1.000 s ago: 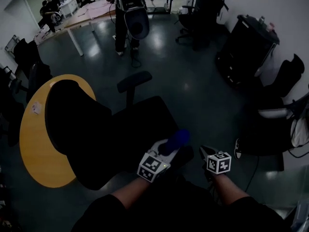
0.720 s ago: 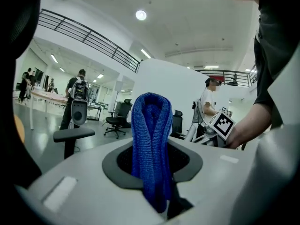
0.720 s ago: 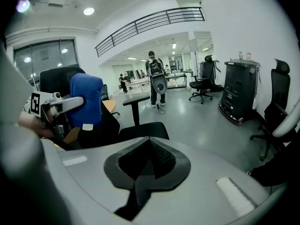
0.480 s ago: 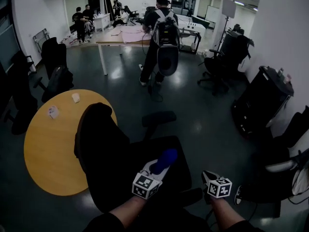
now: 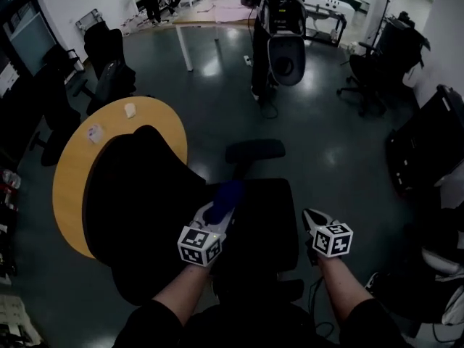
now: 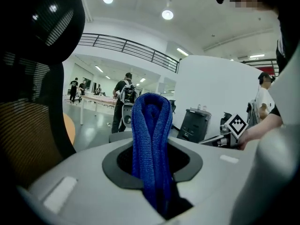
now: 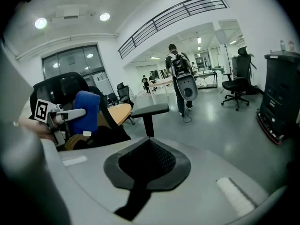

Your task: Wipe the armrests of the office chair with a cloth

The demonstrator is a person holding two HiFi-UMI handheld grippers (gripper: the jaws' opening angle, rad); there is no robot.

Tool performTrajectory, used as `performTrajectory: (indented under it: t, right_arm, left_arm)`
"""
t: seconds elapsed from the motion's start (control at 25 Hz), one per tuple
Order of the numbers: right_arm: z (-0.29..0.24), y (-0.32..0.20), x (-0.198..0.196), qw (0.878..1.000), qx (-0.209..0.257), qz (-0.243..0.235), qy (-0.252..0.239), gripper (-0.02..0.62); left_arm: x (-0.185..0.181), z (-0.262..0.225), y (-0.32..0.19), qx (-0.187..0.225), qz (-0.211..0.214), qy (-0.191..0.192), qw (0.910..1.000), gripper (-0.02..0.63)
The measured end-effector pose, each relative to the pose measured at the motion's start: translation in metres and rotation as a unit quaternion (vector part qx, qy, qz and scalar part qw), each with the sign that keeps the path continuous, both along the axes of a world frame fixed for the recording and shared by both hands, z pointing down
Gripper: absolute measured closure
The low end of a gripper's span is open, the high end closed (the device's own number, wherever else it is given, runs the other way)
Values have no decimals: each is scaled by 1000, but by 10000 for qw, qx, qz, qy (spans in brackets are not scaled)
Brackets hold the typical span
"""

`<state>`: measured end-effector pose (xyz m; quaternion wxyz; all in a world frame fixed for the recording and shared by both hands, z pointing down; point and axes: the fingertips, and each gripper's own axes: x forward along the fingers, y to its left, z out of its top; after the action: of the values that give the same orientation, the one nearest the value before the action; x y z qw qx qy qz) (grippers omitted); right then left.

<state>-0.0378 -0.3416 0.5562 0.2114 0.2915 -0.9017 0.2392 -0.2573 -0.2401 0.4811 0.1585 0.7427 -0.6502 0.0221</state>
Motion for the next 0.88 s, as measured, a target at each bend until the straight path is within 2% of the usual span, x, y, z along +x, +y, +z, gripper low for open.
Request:
performTrajectory:
  t: [0.12, 0.24, 0.44, 0.88]
  right_arm:
    - [13, -21, -20, 9997, -122, -165, -142, 591]
    - [22, -36, -41, 9989, -111, -401, -209, 591]
    - [31, -66, -66, 9968, 119, -785, -9, 591]
    - [42, -165, -101, 9901, 678, -1085, 580, 591]
  left_arm:
    - [-20, 15, -14, -264, -396, 76, 9988, 483]
    - [-42, 28, -27, -483, -754, -16, 9960, 483]
    - [-68, 35, -63, -700, -938, -303, 9927, 483]
    - [-117, 86, -113, -1148, -1201, -259, 9858, 483]
